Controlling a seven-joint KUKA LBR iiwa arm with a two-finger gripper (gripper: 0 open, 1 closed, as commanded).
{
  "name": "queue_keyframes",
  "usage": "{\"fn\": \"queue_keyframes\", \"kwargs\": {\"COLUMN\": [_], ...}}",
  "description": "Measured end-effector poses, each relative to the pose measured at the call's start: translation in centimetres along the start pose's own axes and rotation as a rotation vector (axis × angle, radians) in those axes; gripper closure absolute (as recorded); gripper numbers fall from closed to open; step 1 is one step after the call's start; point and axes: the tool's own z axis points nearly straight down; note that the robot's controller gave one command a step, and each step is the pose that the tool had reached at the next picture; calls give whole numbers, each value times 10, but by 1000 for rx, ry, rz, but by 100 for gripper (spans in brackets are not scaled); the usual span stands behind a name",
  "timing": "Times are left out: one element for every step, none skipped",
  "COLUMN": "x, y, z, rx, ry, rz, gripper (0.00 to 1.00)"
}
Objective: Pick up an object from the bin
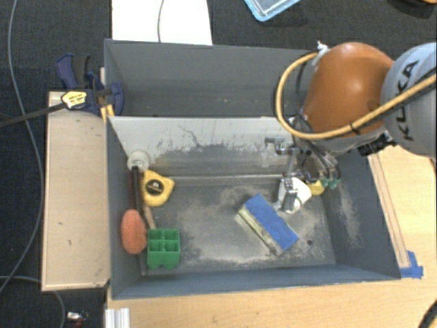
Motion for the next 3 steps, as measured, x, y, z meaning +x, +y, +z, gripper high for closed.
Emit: {"fn": "queue_keyframes", "kwargs": {"x": [3,6,9], "y": [-29,-13,11], "z": [23,78,124], "rx": [-1,0,3], "ry": [-4,-9,-12], "rz": [112,70,-191], "gripper": [0,0,0]}}
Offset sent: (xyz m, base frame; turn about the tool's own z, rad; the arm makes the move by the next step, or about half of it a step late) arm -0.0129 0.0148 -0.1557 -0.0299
